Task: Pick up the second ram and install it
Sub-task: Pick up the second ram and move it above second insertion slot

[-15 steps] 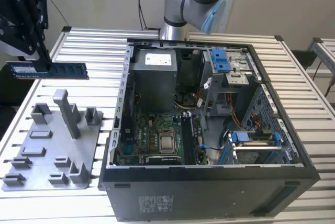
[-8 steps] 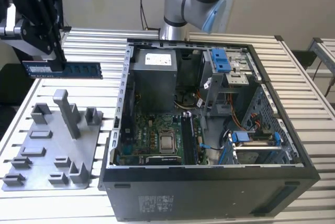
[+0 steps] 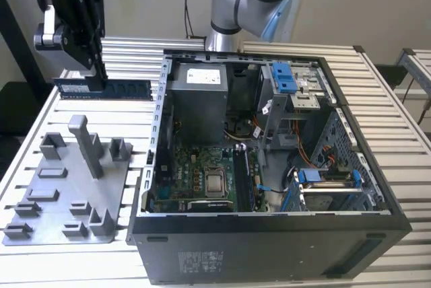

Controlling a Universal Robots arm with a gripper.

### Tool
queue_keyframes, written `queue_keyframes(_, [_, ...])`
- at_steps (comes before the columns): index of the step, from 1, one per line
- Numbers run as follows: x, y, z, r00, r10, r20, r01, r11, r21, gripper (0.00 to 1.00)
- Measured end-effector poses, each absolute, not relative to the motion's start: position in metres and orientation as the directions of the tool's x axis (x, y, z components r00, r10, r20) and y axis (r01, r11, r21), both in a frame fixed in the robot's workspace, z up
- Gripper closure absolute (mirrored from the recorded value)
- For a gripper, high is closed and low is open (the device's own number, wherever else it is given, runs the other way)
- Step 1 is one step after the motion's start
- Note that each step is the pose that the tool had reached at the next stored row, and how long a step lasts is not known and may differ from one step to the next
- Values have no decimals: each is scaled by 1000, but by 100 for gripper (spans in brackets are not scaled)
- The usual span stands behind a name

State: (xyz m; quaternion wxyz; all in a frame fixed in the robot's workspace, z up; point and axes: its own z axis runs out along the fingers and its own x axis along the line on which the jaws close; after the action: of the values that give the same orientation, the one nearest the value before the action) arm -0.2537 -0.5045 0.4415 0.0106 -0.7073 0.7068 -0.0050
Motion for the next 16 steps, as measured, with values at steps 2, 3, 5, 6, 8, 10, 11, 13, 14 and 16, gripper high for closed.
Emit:
queue_keyframes(2, [-246,-504,441,1,-1000,-8,-1000,0,-22,86])
queue_keyframes(3, [-242,-504,442,1,-1000,-8,-1000,0,-22,86])
queue_keyframes(5, [-234,-503,441,1,-1000,-8,-1000,-1,-22,86])
queue_keyframes(6, [-230,-503,441,1,-1000,-8,-1000,-1,-22,86])
queue_keyframes(8, [-223,-502,441,1,-1000,-8,-1000,-1,-22,86])
queue_keyframes(10, [-215,-502,441,1,-1000,-8,-1000,-1,-22,86])
queue_keyframes(11, [-211,-502,442,1,-1000,-8,-1000,-1,-22,86])
queue_keyframes(13, [-204,-501,441,1,-1000,-8,-1000,-1,-22,86])
queue_keyframes(14, [-200,-501,441,1,-1000,-8,-1000,-1,-22,86])
queue_keyframes(16, [-192,-501,441,1,-1000,-8,-1000,-1,-22,86])
